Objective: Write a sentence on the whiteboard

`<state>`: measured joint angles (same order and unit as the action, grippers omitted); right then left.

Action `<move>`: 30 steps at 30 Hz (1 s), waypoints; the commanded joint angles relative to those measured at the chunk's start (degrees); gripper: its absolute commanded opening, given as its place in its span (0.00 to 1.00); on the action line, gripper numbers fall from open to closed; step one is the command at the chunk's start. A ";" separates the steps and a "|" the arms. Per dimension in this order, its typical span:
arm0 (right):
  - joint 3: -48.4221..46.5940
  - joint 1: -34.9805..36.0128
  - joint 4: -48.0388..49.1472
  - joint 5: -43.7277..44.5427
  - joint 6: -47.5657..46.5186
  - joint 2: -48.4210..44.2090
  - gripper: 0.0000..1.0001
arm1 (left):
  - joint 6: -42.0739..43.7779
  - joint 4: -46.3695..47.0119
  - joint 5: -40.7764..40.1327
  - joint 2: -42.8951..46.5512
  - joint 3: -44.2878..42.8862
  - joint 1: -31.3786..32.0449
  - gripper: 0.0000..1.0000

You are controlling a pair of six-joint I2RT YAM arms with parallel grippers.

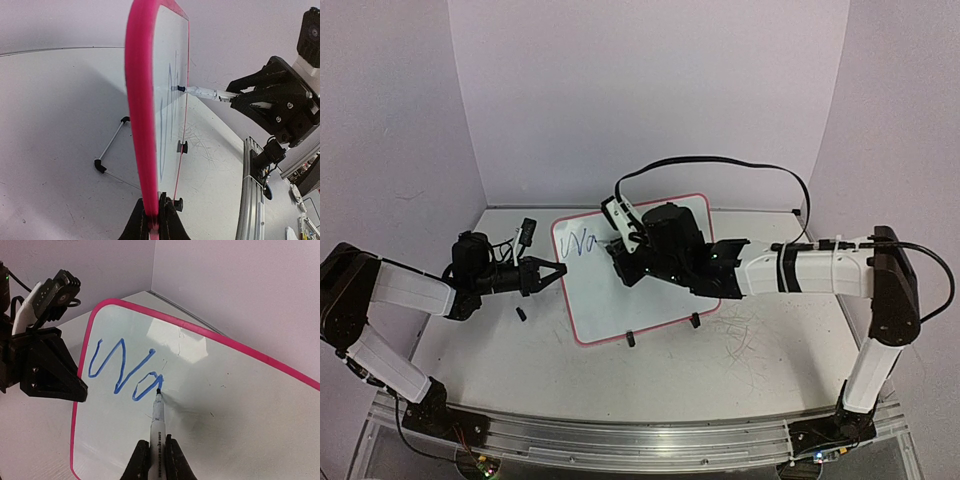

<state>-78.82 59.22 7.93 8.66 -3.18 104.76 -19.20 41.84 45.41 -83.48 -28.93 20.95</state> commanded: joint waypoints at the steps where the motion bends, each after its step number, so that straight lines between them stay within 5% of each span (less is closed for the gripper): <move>1: 1.23 -0.48 -0.47 -0.08 0.74 -1.73 0.00 | 3.74 0.15 -0.20 0.75 -2.12 -0.20 0.00; 30: -0.75 -1.60 2.10 -1.93 1.09 -4.05 0.00 | 3.73 -0.09 -0.14 0.66 -2.30 -0.20 0.00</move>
<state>-76.90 57.86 8.15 6.60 -2.25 100.90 -18.83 41.83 46.35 -83.48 -29.23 20.95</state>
